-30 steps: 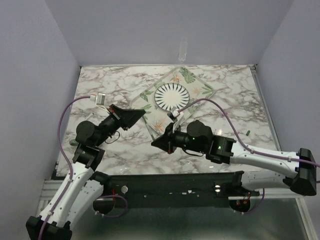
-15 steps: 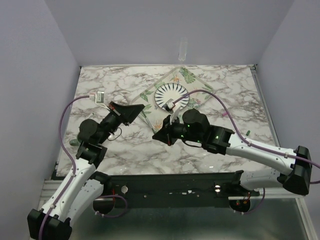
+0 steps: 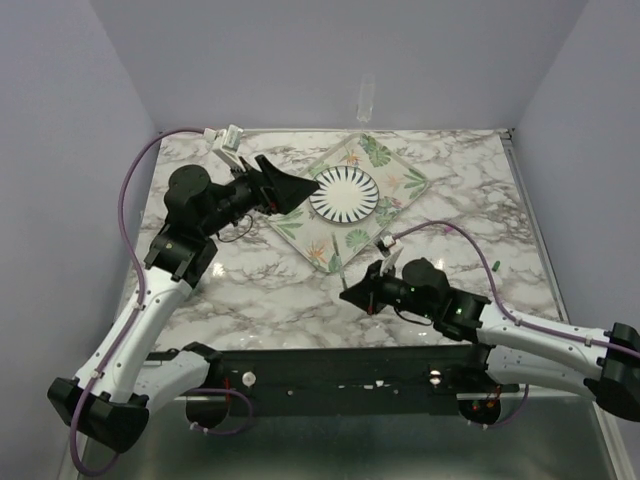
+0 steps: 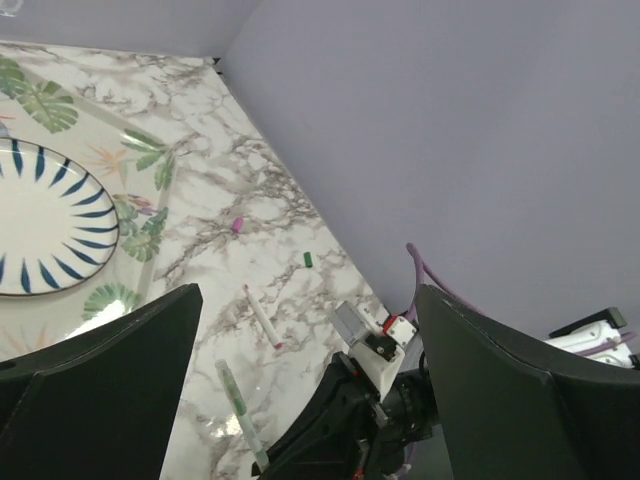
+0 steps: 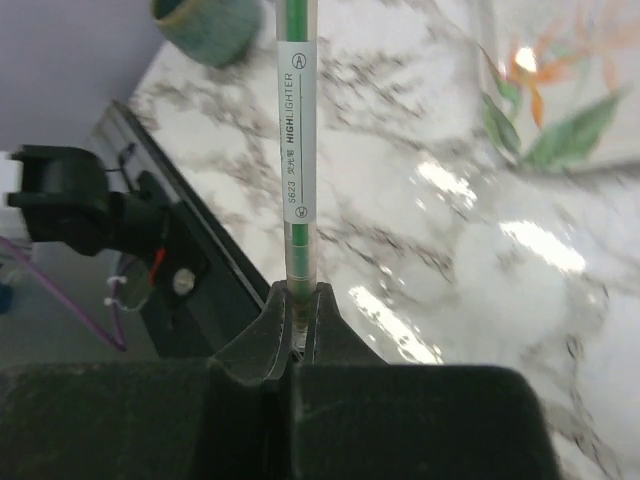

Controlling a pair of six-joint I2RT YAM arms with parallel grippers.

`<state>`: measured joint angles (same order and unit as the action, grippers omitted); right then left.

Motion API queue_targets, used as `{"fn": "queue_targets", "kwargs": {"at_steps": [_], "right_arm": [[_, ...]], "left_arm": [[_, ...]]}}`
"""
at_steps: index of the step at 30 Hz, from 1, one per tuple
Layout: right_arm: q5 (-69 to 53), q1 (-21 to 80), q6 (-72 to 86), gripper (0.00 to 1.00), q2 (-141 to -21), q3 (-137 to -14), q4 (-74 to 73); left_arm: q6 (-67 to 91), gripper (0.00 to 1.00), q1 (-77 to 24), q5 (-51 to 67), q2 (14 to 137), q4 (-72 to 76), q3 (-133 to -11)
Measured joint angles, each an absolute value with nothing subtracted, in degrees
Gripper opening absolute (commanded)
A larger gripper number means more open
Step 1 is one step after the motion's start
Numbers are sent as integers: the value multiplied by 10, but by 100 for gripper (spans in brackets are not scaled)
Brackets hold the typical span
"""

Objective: Insert the pens into the pen caps

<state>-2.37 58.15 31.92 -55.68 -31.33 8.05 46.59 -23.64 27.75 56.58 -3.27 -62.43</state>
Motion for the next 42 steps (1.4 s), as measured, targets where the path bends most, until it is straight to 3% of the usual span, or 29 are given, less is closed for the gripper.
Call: {"fn": "queue_targets", "kwargs": {"at_steps": [6, 12, 18, 25, 42], "right_arm": [[78, 582, 419, 1, -552, -269, -21], [176, 582, 496, 2, -673, -317, -155], [222, 581, 514, 16, -763, -361, -214], [229, 579, 509, 32, -815, -394, -240], [225, 577, 489, 39, -801, -415, -271]], "left_arm": [[389, 99, -236, 219, 563, -89, -623], [314, 99, -236, 68, 495, -119, -520], [284, 99, -236, -7, 470, -140, -491], [274, 99, -236, -30, 457, -139, -491], [272, 99, -236, -41, 454, -139, -491]]}}
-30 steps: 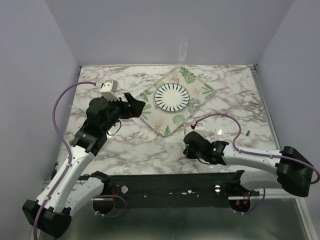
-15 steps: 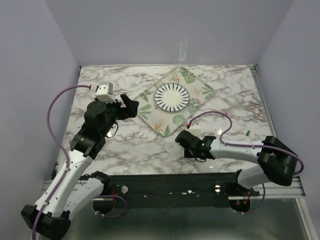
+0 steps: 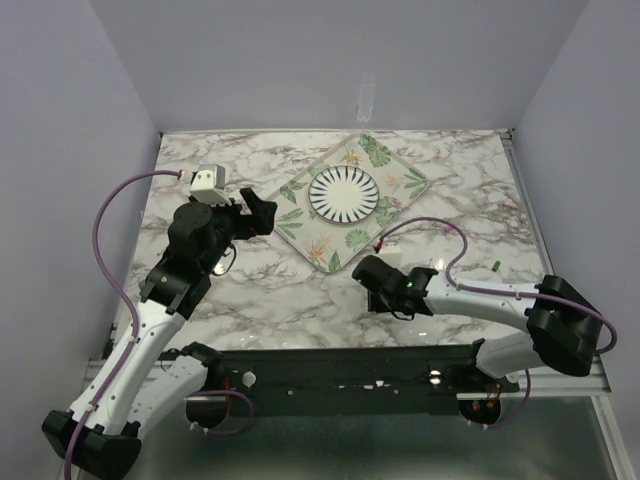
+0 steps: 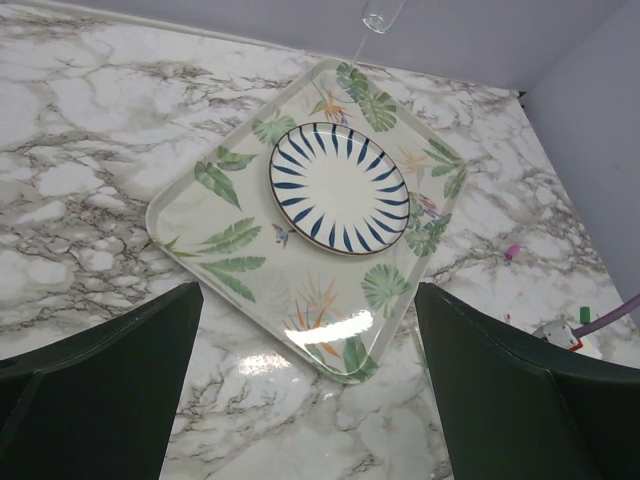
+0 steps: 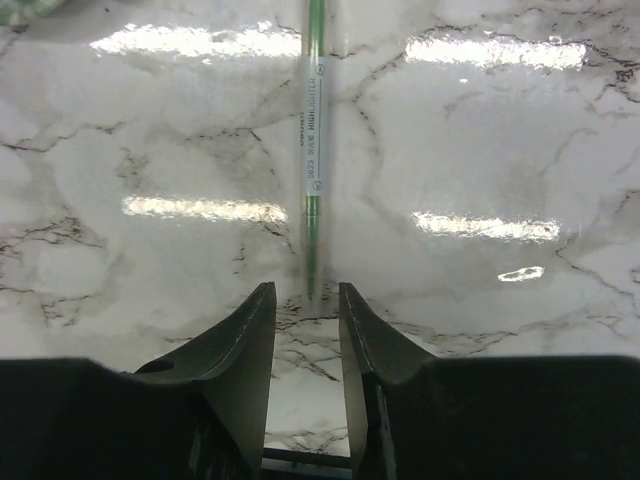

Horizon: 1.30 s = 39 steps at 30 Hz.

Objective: Insert the pens into the pen caps

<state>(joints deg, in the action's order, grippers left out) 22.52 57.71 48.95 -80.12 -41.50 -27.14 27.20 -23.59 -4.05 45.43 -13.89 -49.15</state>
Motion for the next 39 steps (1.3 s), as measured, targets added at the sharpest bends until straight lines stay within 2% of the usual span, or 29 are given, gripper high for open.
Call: {"fn": "queue_targets", "kwargs": {"at_steps": [5, 12, 20, 29, 39], "right_arm": [[216, 554, 480, 39, -771, -440, -298], [203, 393, 434, 39, -734, -443, -327], [201, 267, 383, 39, -766, -459, -349], [174, 201, 338, 38, -846, -464, -348], [134, 175, 302, 34, -885, -487, -344]], "left_arm": [[272, 99, -236, -40, 453, -139, -491], [273, 99, -236, -38, 445, -138, -488], [277, 99, -237, -24, 444, -134, -482], [279, 99, -245, -21, 444, -133, -482], [279, 99, -245, -21, 441, -133, -482]]}}
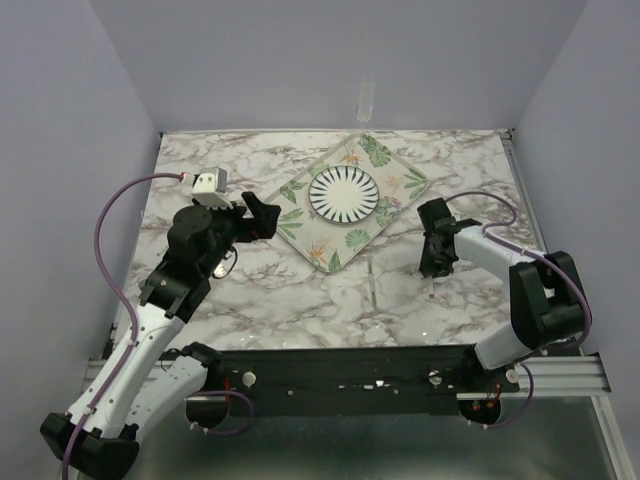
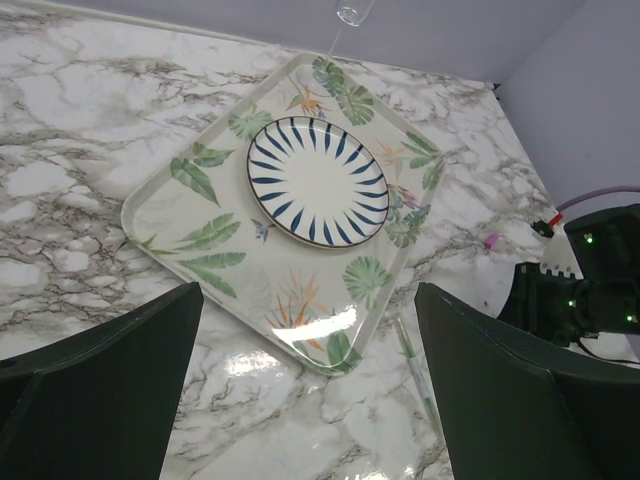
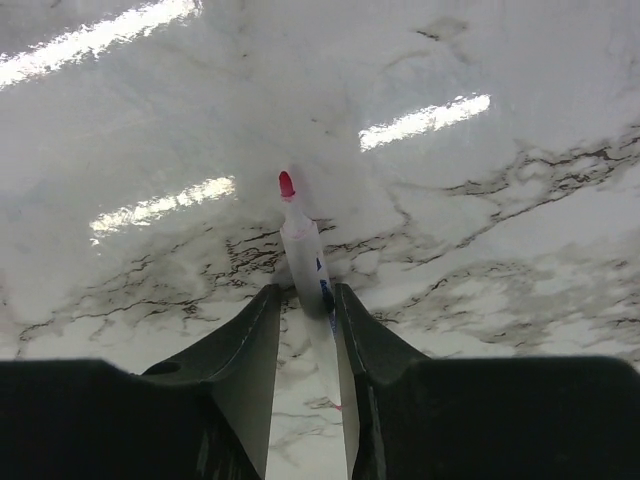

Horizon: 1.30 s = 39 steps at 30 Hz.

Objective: Insert the pens into the pen caps

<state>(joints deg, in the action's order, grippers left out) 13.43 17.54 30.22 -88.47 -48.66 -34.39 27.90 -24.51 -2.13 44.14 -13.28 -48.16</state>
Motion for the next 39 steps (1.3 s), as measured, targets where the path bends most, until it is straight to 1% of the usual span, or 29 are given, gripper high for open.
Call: {"fn": "queue_targets", "kwargs": {"at_steps": [3, 4, 6, 8, 11, 16, 19, 21, 25, 28, 31, 35, 39], "right_arm": [[123, 175, 295, 17, -889, -490, -342], [119, 175, 294, 10, -891, -492, -341], [112, 175, 287, 7, -897, -498, -341], [111, 175, 282, 1, -898, -501, -342], [110, 175, 275, 1, -899, -505, -342], [101, 175, 270, 1, -877, -507, -348], [82, 176, 270, 1, -838, -515, -355], [63, 180, 273, 1, -792, -523, -355], [-4, 207, 297, 1, -709, -524, -329], [-65, 248, 342, 1, -641, -508, -256], [-99, 296, 396, 1, -594, -482, -173], [-117, 363, 454, 1, -585, -474, -81], [-116, 413, 492, 1, -585, -465, -19]], "left_arm": [[279, 99, -245, -21, 441, -133, -482], [279, 98, -245, -21, 441, -133, -482], [279, 98, -245, -21, 439, -132, -482], [276, 96, -245, -19, 437, -129, -480], [273, 93, -245, 0, 436, -121, -475], [265, 90, -249, 76, 448, -103, -472], [262, 88, -262, 119, 467, -94, -472], [260, 88, -281, 159, 493, -90, -474], [261, 88, -310, 223, 541, -91, -477], [273, 88, -324, 278, 566, -79, -478], [307, 88, -329, 343, 586, -36, -477], [345, 87, -332, 402, 614, 13, -477], [359, 87, -335, 421, 624, 21, -477]]}}
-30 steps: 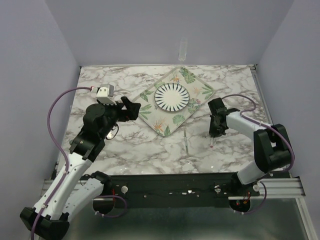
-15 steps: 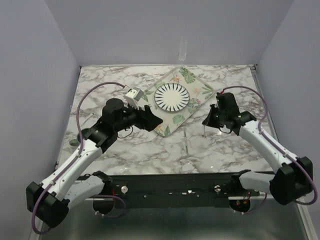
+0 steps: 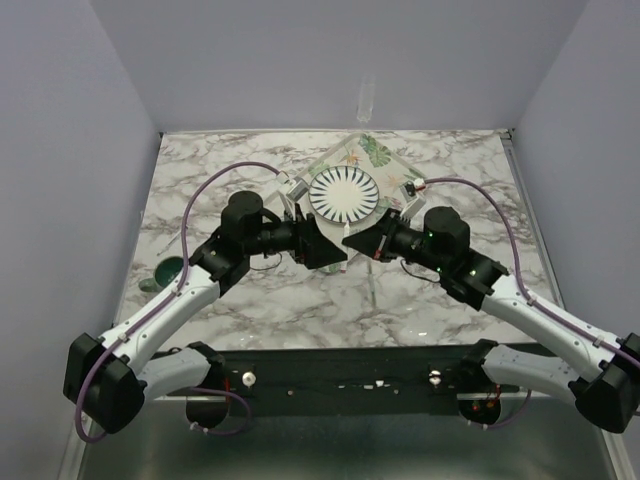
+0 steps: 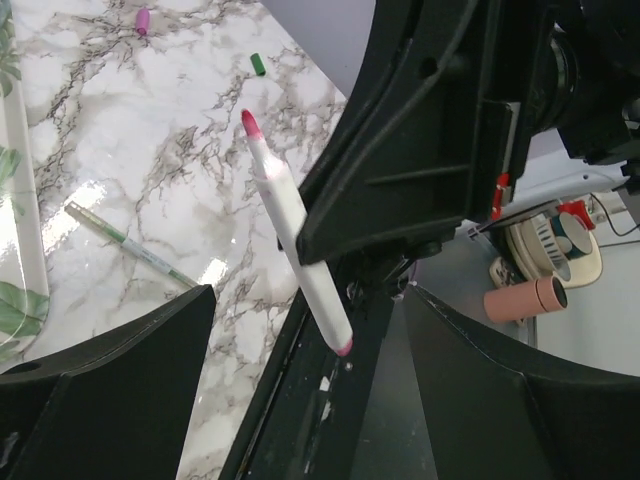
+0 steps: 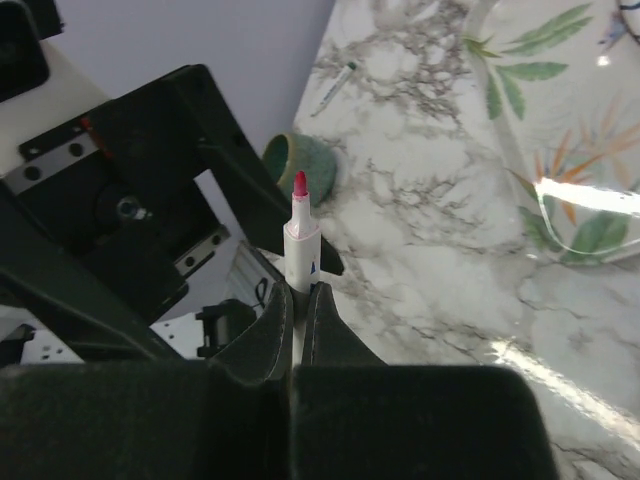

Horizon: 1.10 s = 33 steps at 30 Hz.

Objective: Insert the pens into the pen caps

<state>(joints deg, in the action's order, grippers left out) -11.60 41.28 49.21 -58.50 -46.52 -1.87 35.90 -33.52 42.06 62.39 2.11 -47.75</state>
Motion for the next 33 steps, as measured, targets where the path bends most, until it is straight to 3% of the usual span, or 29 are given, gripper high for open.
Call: {"fn": "queue_targets", "kwargs": {"at_steps": [5, 8, 9, 10, 15, 16, 17, 19, 20, 22, 23, 26, 30, 33], "right_arm": [[-99, 451, 526, 1, -584, -456, 41], [-85, 466, 540, 1, -584, -445, 72], [-82, 468, 542, 1, -584, -442, 77], [-77, 470, 546, 1, -583, -439, 85], [-64, 473, 555, 1, -578, -424, 107], [-63, 473, 555, 1, -577, -422, 111], [-62, 473, 555, 2, -574, -417, 117], [-60, 474, 552, 7, -565, -410, 125], [-60, 474, 550, 23, -564, -409, 126], [-60, 474, 550, 36, -559, -408, 130], [-60, 474, 550, 49, -557, -408, 130], [-46, 477, 556, 63, -550, -409, 118], [22, 478, 550, 73, -529, -426, 47], [116, 464, 552, 71, -505, -463, -54]], "left_arm": [[356, 87, -337, 423, 622, 19, -477], [356, 76, -339, 426, 619, 21, -475], [357, 70, -339, 429, 618, 22, -473], [359, 54, -339, 432, 618, 24, -472], [375, 18, -339, 450, 618, 48, -465], [383, 4, -339, 455, 618, 56, -463], [390, 0, -339, 458, 618, 64, -460], [408, 0, -336, 462, 618, 77, -455], [419, 0, -336, 464, 618, 81, -455], [430, 0, -336, 469, 618, 90, -454], [431, 0, -336, 471, 618, 91, -454], [424, 0, -339, 478, 618, 89, -456], [371, 0, -340, 452, 618, 16, -481], [326, 0, -340, 406, 618, -45, -497]]}}
